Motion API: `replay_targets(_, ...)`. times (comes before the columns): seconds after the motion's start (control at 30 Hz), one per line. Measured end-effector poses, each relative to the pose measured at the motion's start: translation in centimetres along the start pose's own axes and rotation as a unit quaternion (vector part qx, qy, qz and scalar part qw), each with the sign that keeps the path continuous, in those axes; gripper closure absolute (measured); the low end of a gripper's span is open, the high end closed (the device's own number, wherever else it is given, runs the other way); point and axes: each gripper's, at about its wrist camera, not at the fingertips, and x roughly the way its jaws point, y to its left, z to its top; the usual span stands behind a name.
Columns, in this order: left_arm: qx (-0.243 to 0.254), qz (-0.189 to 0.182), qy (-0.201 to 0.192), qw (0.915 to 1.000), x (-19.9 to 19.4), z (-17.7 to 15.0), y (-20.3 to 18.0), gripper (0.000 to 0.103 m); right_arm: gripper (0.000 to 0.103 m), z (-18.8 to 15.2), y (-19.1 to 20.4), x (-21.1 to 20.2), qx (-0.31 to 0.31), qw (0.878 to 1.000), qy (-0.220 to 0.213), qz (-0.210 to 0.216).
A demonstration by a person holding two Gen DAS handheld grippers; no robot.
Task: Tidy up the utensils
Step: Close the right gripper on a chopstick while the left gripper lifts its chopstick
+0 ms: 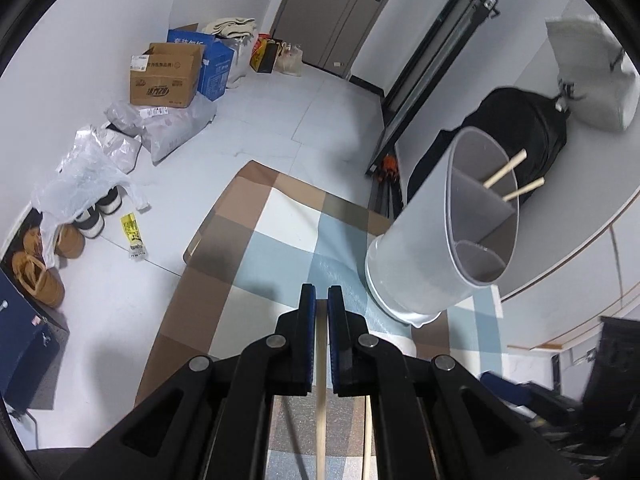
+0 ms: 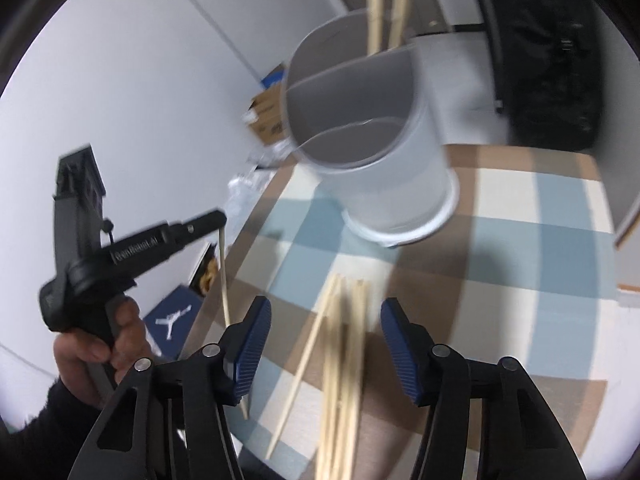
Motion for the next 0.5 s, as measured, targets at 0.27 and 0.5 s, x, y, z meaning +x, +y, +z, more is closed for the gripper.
replay_targets(0.27,-0.009,-0.03,-0.02,0.9993,-1.6,0.5,1.0,0.101,0.056,1.1,2.4,6.0,-0.055,0.995,0.058,-0.053)
replay_targets(0.5,0.011,-0.04,-0.027,0.9988,-2.7,0.3,1.2,0.101,0.065,2.4,2.0,9.6,-0.053,0.991,0.097,-0.073)
